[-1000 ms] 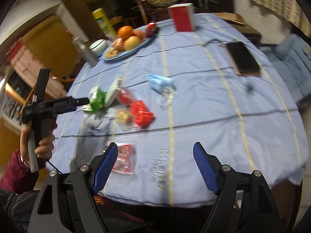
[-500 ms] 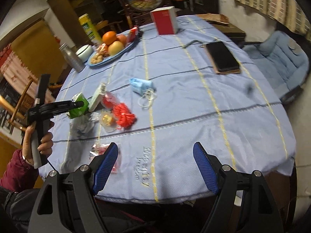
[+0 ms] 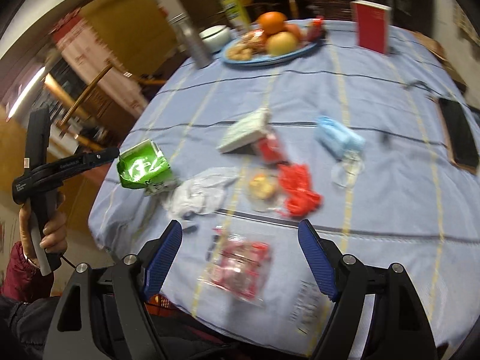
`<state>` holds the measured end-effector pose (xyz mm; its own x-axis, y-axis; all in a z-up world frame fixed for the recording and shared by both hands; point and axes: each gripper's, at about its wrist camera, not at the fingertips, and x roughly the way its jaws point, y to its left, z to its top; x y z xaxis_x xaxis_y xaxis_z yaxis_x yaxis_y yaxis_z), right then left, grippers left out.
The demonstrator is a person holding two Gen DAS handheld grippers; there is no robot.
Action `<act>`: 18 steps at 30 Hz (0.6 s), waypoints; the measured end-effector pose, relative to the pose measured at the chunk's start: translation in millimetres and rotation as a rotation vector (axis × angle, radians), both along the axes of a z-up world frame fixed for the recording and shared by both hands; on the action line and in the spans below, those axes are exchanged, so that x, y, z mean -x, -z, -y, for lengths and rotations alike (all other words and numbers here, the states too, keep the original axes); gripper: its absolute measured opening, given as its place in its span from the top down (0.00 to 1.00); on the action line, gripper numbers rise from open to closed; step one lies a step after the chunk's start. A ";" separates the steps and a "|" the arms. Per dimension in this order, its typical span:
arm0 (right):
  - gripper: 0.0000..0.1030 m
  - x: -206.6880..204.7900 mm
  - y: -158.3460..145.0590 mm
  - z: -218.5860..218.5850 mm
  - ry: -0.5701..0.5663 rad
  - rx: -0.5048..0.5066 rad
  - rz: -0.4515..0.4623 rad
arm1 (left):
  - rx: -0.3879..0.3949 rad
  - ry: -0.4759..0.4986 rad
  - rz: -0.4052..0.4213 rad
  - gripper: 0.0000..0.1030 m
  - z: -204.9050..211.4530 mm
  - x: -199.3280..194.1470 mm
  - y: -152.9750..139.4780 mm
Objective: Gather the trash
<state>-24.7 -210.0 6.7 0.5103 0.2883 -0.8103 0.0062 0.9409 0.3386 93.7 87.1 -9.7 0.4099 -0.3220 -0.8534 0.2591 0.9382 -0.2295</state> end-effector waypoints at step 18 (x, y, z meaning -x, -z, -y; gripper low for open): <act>0.24 0.5 0.8 -11.6 -0.011 0.008 -0.021 | 0.008 0.154 -0.144 0.23 23.1 31.6 38.4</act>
<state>-25.2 -198.4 5.9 0.4897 0.2873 -0.8232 0.0025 0.9437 0.3308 62.2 64.0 -48.2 0.2297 -0.3786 -0.8966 0.3630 0.8881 -0.2820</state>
